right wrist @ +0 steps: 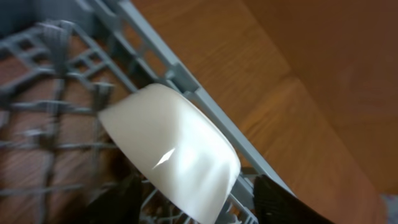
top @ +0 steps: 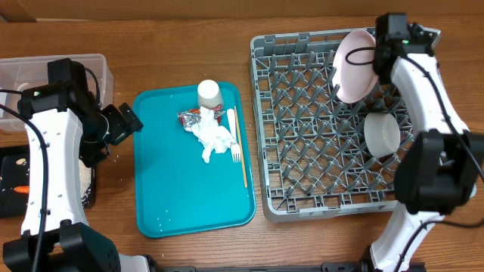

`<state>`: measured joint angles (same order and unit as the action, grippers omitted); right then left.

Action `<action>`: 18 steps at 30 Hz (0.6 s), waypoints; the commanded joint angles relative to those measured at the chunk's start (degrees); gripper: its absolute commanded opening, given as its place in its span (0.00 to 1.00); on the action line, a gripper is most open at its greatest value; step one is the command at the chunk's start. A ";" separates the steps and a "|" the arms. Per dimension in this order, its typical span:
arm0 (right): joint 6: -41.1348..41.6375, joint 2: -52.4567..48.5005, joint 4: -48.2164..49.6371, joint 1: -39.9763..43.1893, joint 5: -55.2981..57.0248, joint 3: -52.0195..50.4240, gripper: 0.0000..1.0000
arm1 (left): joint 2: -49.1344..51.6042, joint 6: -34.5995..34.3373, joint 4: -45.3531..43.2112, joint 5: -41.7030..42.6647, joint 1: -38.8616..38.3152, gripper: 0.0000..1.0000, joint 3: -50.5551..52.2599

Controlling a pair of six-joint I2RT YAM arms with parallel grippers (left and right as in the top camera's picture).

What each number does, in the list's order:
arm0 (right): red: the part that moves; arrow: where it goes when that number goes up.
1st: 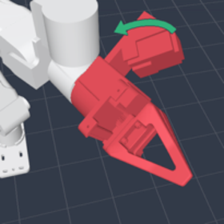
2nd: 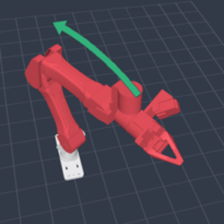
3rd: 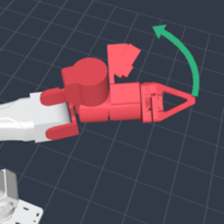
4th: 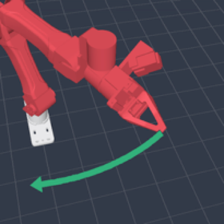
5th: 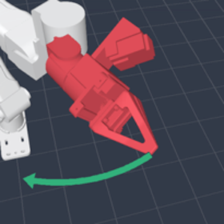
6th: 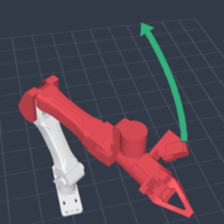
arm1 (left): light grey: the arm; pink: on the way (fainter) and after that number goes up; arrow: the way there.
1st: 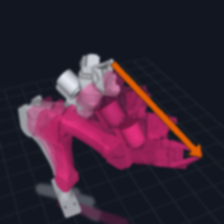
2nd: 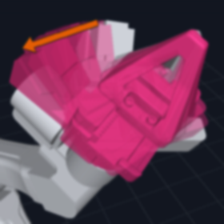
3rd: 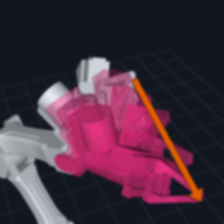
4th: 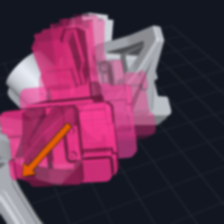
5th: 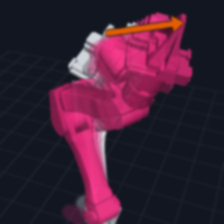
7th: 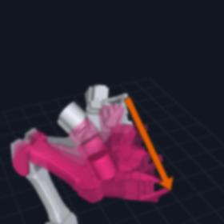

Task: Sort waste into correct bins and load items into the dishwasher rack
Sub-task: 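Lower the bowl into the back-right of the rack and release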

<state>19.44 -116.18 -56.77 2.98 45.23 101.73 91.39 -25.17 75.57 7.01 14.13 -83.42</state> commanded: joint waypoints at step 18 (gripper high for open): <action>2.03 14.64 -7.82 7.65 -39.36 11.93 0.82 | -0.76 -0.59 -0.02 -0.61 0.09 1.00 -1.03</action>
<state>21.19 -102.32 -64.58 10.92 15.05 113.23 91.39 -25.17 75.55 6.98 14.13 -83.42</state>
